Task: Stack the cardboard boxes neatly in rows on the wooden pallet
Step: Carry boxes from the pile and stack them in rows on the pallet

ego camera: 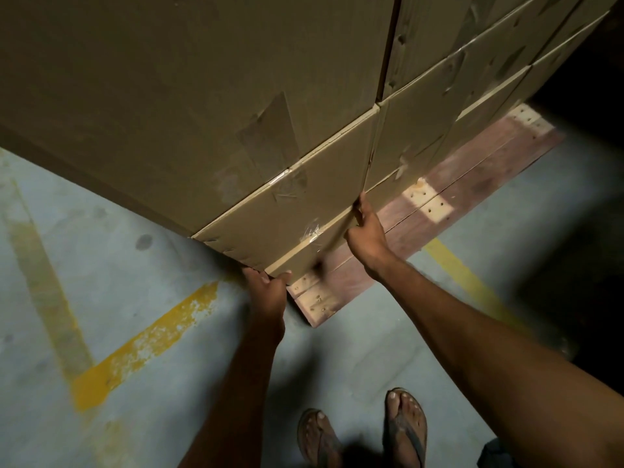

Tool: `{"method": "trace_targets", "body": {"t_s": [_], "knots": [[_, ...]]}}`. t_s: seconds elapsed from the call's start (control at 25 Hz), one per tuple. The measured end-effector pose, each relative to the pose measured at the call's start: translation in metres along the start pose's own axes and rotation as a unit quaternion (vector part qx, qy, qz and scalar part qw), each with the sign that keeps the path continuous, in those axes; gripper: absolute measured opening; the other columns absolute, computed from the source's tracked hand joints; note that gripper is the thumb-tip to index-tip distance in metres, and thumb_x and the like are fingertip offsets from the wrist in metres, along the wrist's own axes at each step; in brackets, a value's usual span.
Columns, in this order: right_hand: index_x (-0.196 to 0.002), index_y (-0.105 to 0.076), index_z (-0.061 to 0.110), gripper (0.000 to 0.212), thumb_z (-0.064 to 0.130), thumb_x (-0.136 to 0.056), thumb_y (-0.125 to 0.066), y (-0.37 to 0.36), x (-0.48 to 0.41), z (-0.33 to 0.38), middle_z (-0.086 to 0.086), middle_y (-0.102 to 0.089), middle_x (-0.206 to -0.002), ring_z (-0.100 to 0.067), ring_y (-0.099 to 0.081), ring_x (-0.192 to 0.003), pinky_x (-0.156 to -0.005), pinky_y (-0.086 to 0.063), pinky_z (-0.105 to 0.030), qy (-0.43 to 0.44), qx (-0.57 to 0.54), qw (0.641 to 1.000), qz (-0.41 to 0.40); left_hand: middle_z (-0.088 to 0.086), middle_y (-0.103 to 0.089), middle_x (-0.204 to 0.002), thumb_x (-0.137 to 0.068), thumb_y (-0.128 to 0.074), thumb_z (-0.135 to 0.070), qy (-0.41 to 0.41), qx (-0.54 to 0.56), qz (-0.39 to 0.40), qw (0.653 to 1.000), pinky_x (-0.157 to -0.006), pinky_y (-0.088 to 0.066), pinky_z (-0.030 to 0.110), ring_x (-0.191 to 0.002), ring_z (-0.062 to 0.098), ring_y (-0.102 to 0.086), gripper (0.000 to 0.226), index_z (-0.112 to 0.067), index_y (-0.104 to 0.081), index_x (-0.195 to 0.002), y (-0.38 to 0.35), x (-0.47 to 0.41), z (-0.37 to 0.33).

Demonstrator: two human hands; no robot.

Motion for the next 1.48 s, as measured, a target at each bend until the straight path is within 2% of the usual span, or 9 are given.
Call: {"method": "trace_targets", "body": {"t_s": [0.16, 0.36, 0.6, 0.84, 1.04, 1.16, 1.28, 1.4, 1.48], "knots": [[-0.162, -0.021, 0.036, 0.094, -0.001, -0.082, -0.052, -0.001, -0.005, -0.007, 0.013, -0.020, -0.169, -0.006, -0.035, -0.145, -0.120, -0.038, -0.041, -0.036, -0.060, 0.996, -0.053, 0.014, -0.056, -0.133, -0.086, -0.069, 0.014, -0.002, -0.008, 0.000, 1.000, -0.071, -0.049, 0.008, -0.116, 0.023, -0.059, 0.063, 0.003, -0.036, -0.138, 0.000, 0.000, 0.005], [-0.152, -0.037, 0.034, 0.071, 0.018, -0.084, -0.050, -0.016, -0.020, -0.023, 0.010, -0.066, -0.134, -0.019, -0.066, -0.116, -0.095, -0.059, -0.041, -0.104, -0.144, 0.981, -0.072, 0.010, -0.055, -0.131, -0.083, -0.070, 0.017, -0.012, -0.022, 0.005, 1.000, -0.097, -0.054, 0.030, -0.119, 0.024, -0.059, 0.062, -0.009, -0.039, -0.130, 0.001, -0.006, 0.008], [-0.148, -0.045, 0.023, 0.061, 0.002, -0.092, -0.040, -0.018, -0.013, -0.002, -0.001, -0.062, -0.135, -0.023, -0.066, -0.110, -0.055, -0.057, -0.024, -0.102, -0.153, 0.981, -0.061, 0.008, -0.049, -0.126, -0.085, -0.065, 0.020, -0.015, -0.053, 0.004, 0.998, -0.066, -0.045, -0.001, -0.108, 0.013, -0.055, 0.061, -0.004, -0.032, -0.130, -0.004, 0.001, 0.008], [-0.154, -0.034, 0.016, 0.077, -0.009, -0.081, -0.033, -0.018, -0.011, 0.004, -0.007, -0.060, -0.137, -0.021, -0.062, -0.111, -0.070, -0.058, -0.025, -0.112, -0.127, 0.985, -0.014, 0.007, -0.047, -0.127, -0.087, -0.064, 0.019, -0.016, -0.063, 0.020, 0.998, -0.061, -0.046, 0.000, -0.115, 0.017, -0.051, 0.068, -0.002, -0.030, -0.142, -0.012, 0.007, 0.012], [-0.125, -0.056, 0.017, 0.054, -0.017, -0.091, -0.032, -0.006, 0.028, 0.035, 0.004, -0.063, -0.083, -0.002, -0.058, -0.061, -0.045, -0.043, -0.016, -0.112, -0.156, 0.981, -0.003, 0.002, -0.053, -0.120, -0.089, -0.058, 0.019, 0.008, -0.087, 0.050, 0.995, -0.083, -0.048, 0.016, -0.116, 0.018, -0.053, 0.052, -0.007, -0.041, -0.130, -0.001, 0.000, 0.009], [-0.128, -0.044, 0.027, 0.050, -0.013, -0.099, -0.038, -0.002, 0.070, 0.074, 0.005, -0.059, -0.105, -0.006, -0.058, -0.082, -0.068, -0.052, -0.021, -0.114, -0.237, 0.965, 0.000, -0.001, -0.060, -0.103, -0.085, -0.051, 0.021, -0.010, -0.061, 0.014, 0.998, -0.084, -0.047, 0.027, -0.107, 0.021, -0.056, 0.040, -0.015, -0.051, -0.103, 0.019, 0.012, -0.023], [-0.146, -0.051, 0.022, 0.055, -0.009, -0.100, -0.045, 0.013, 0.123, 0.146, 0.005, -0.062, -0.135, -0.009, -0.062, -0.114, -0.091, -0.053, -0.022, -0.044, -0.218, 0.975, -0.008, 0.002, -0.071, -0.108, -0.084, -0.053, 0.015, -0.070, 0.061, -0.067, 0.993, -0.091, -0.051, 0.034, -0.103, 0.023, -0.064, 0.042, -0.020, -0.065, -0.104, 0.043, 0.032, -0.092], [-0.134, -0.061, 0.021, 0.043, -0.002, -0.099, -0.055, 0.035, 0.189, 0.231, 0.006, -0.066, -0.129, -0.003, -0.062, -0.116, -0.105, -0.051, -0.028, 0.062, -0.199, 0.976, -0.059, 0.007, -0.072, -0.106, -0.087, -0.041, 0.013, -0.066, 0.195, -0.110, 0.972, -0.075, -0.053, 0.029, -0.091, 0.023, -0.065, 0.048, -0.012, -0.069, -0.116, 0.071, 0.064, -0.176], [-0.119, -0.065, 0.021, 0.029, 0.002, -0.097, -0.061, 0.053, 0.239, 0.284, 0.006, -0.070, -0.113, -0.003, -0.066, -0.104, -0.095, -0.055, -0.028, 0.137, -0.188, 0.966, -0.116, 0.008, -0.069, -0.122, -0.098, -0.040, 0.003, -0.038, 0.269, -0.146, 0.951, -0.083, -0.049, 0.032, -0.102, 0.023, -0.065, 0.042, -0.007, -0.061, -0.132, 0.096, 0.098, -0.232]]}}
Point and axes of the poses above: each hand's wrist, its own x-axis away from the middle knuckle, its own y-axis out of the back of the hand, z = x × y, the point moved 9 cm from there along -x, towards the middle knuckle
